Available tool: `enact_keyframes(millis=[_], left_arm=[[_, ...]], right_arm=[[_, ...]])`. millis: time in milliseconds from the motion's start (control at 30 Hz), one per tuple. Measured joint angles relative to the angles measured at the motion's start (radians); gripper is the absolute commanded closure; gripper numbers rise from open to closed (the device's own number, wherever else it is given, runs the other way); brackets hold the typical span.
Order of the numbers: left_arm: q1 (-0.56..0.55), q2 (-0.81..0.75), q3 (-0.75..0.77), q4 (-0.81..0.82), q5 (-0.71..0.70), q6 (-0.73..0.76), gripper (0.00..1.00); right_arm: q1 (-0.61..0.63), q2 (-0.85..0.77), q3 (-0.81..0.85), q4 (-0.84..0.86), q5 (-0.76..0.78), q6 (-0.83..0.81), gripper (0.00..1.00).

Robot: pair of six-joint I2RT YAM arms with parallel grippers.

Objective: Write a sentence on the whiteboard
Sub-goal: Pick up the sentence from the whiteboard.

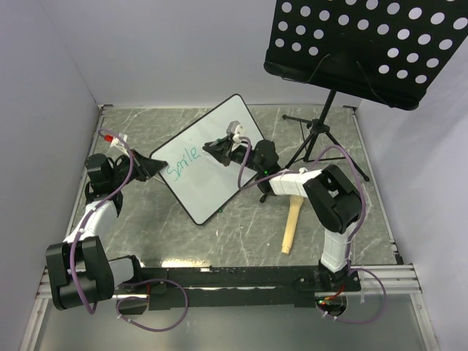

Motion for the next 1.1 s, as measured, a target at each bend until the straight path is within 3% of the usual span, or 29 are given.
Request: enact_keyframes(millis=[700,1100], left_arm=[[0.000,0.000,0.000,-0.003,-0.002,0.000,0.99],[-0.006,0.000,0.041,-0.066,0.003,0.046,0.99]], right_arm=[[-0.016,0.048,0.055,-0.030,0.000,-0.002,1.00],[-0.023,-0.052,0.036,-0.023,-0.004,0.030,1.00]])
